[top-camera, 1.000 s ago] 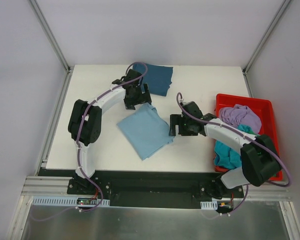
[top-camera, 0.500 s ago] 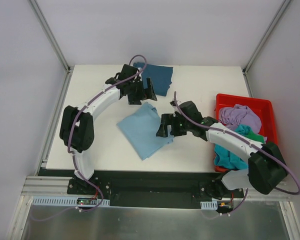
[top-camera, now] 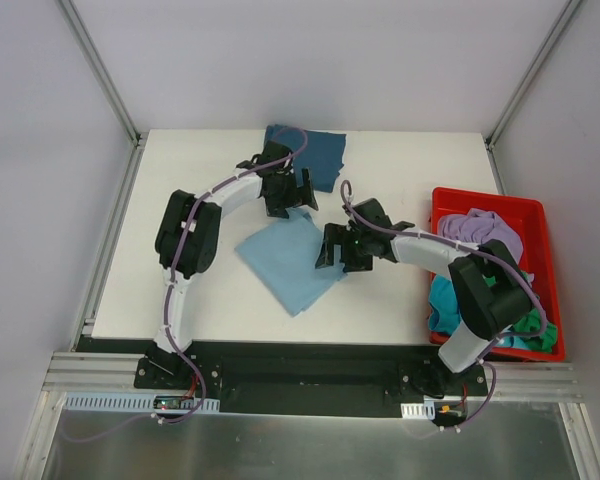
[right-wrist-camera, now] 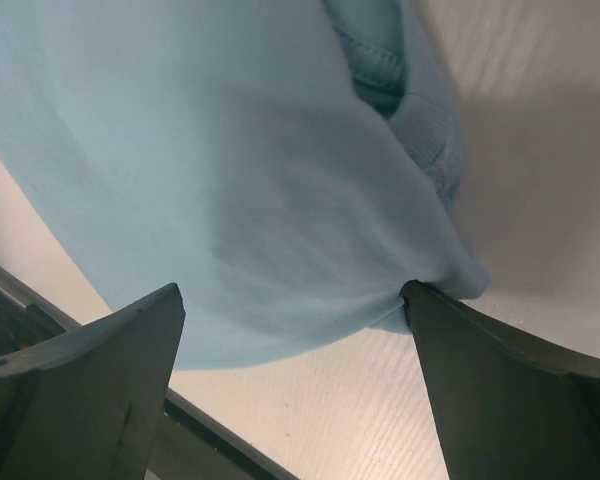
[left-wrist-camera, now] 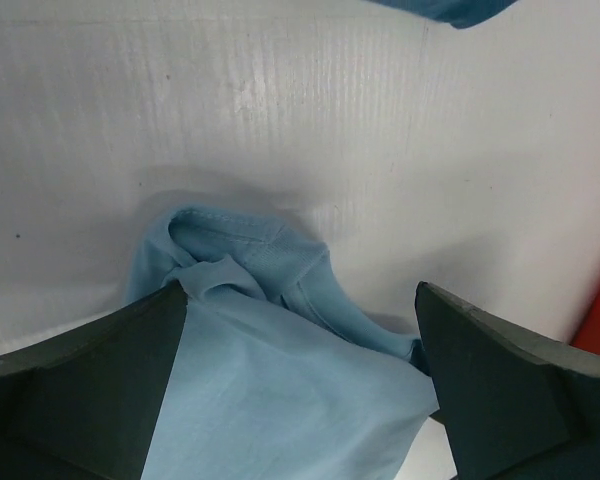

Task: Fold and stack the t-shirts
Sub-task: Fold the long partially folded tshirt into a neat square

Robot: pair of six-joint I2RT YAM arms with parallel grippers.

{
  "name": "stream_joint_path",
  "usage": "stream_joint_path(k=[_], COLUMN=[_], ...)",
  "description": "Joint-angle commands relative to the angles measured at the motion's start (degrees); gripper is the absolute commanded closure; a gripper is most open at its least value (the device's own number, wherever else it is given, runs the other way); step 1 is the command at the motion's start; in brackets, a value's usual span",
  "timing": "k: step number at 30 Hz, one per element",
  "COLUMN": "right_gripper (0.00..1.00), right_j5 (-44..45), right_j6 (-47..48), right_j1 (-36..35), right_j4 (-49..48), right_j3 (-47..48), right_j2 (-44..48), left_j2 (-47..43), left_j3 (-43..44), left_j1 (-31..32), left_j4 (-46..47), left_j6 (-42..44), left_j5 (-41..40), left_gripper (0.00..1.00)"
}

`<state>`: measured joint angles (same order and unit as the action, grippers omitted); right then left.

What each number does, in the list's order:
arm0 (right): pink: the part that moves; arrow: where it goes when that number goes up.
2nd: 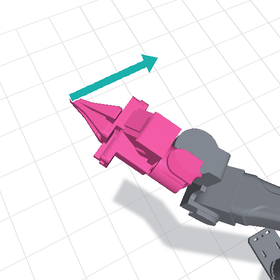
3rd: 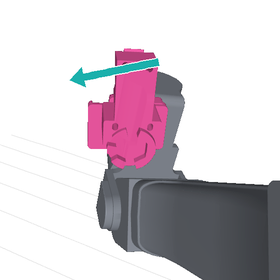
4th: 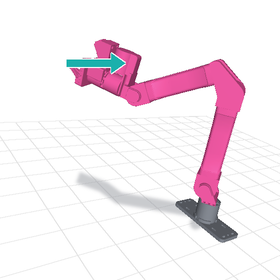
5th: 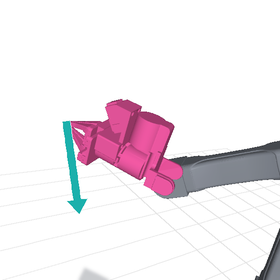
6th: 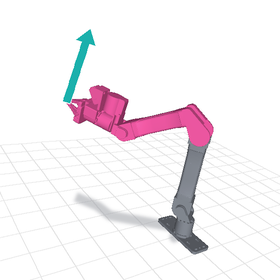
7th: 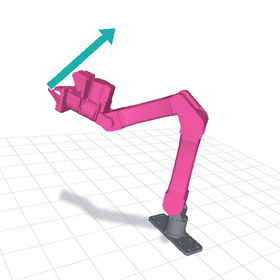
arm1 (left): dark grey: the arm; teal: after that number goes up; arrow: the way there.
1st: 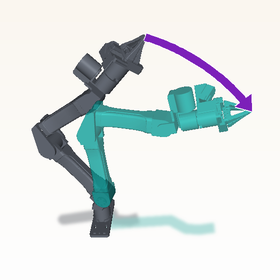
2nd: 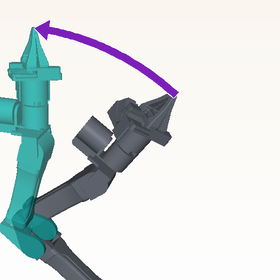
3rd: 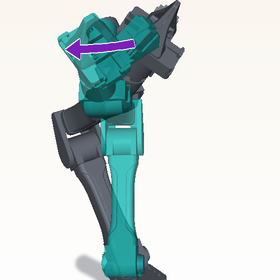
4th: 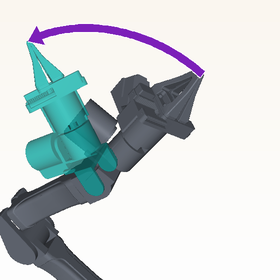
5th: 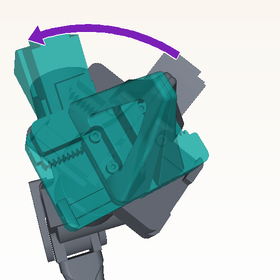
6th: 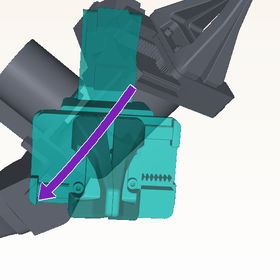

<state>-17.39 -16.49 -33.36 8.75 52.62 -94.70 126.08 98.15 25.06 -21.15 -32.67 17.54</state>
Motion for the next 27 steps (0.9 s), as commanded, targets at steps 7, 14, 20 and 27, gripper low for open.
stream_joint_path(k=[7, 14, 20, 27], right_gripper=[0.04, 0.04, 0.04, 0.04], right_j5=[1.92, 0.42, 2.70, 4.12], right_j6=[4.45, 6.12, 7.09, 10.15], right_j1=[8.31, 13.50, 13.33, 12.01], right_j4=[1.70, 4.94, 8.29, 9.00], right_j3=[2.74, 10.65, 11.37, 7.06], right_j2=[-4.88, -8.49, -1.82, 6.36], left_j2=[-11.37, -23.32, -32.99, -40.91], left_j3=[-20.52, -33.53, -36.01, -40.49], left_j1=[-2.03, -0.72, -0.54, -0.71], left_j4=[0.13, 2.42, 2.78, 2.34], left_j6=[-3.02, -9.17, -8.03, -7.58], left_j5=[-4.19, -4.88, -7.70, -11.39], left_gripper=[0.01, 0.01, 0.01, 0.01])
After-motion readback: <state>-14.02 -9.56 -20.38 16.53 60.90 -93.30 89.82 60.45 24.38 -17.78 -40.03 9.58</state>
